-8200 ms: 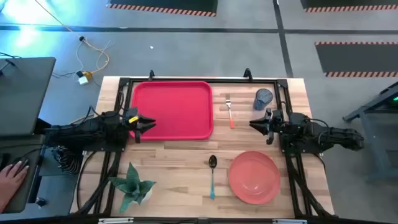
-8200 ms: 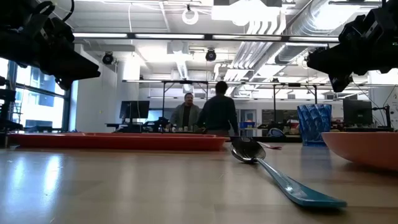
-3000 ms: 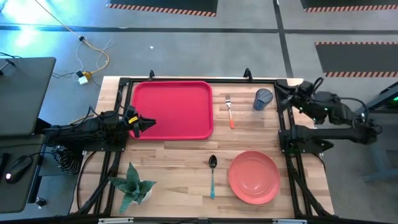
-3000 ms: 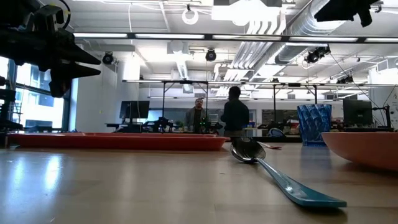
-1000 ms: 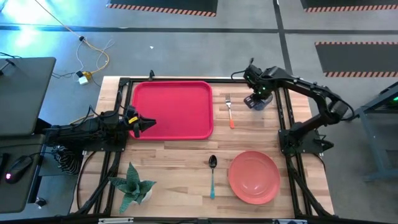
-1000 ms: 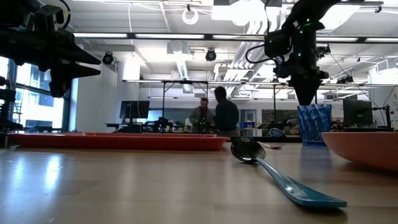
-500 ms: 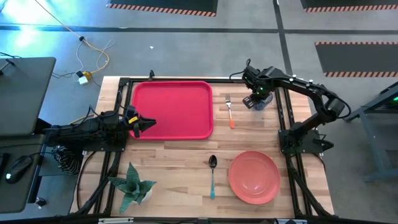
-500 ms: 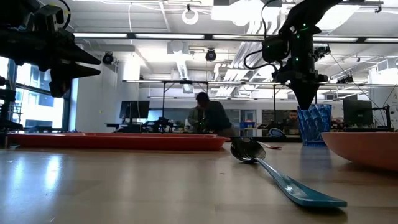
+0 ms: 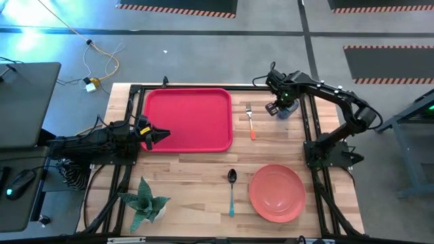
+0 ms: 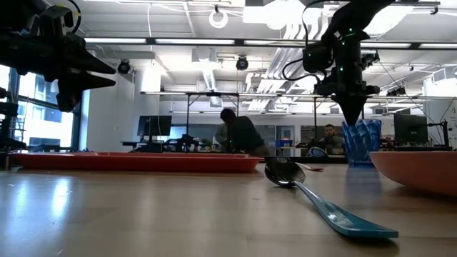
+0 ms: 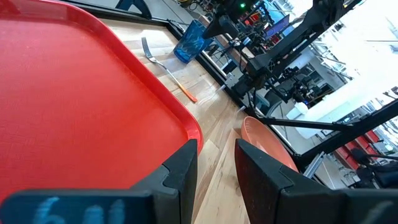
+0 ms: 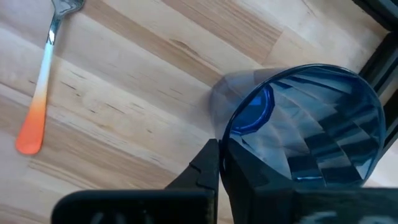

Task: Pick and place plate/cup/fork/spoon on tray
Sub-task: Put the blue glass on the top right of the red serving tray

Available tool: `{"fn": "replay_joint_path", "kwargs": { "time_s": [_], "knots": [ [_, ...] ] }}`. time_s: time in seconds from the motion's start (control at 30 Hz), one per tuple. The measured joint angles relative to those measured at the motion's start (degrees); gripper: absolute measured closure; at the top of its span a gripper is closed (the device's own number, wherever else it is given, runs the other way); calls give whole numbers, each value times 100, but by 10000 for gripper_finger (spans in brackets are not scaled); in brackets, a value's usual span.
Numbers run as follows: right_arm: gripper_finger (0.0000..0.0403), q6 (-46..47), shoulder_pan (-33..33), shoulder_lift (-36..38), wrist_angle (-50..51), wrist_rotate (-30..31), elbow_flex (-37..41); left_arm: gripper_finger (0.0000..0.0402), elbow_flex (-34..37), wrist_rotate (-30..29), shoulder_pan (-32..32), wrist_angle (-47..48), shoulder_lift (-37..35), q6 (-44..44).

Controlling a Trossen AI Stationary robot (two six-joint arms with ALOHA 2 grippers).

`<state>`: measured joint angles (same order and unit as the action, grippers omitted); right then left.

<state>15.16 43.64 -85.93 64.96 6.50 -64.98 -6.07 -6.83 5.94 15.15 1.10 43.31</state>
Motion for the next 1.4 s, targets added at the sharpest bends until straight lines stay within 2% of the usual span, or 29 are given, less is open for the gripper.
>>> {"fn": "replay_joint_path", "kwargs": {
  "time_s": [0.2,0.53,0.93,1.23,1.4],
  "knots": [
    [401,35,-229,2,-2,-4,-390,304,0,0,2,-2,0,0],
    [402,51,-666,7,-224,-3,-1578,304,0,0,2,1,2,0],
    [402,-111,-741,9,-1928,-103,-2414,304,0,0,1,1,0,0],
    [403,-294,-743,9,-3229,-105,-2434,304,0,0,2,3,0,0],
    [403,-798,-834,9,-3986,-94,-2434,304,0,0,1,3,0,-4]
  ]
}}
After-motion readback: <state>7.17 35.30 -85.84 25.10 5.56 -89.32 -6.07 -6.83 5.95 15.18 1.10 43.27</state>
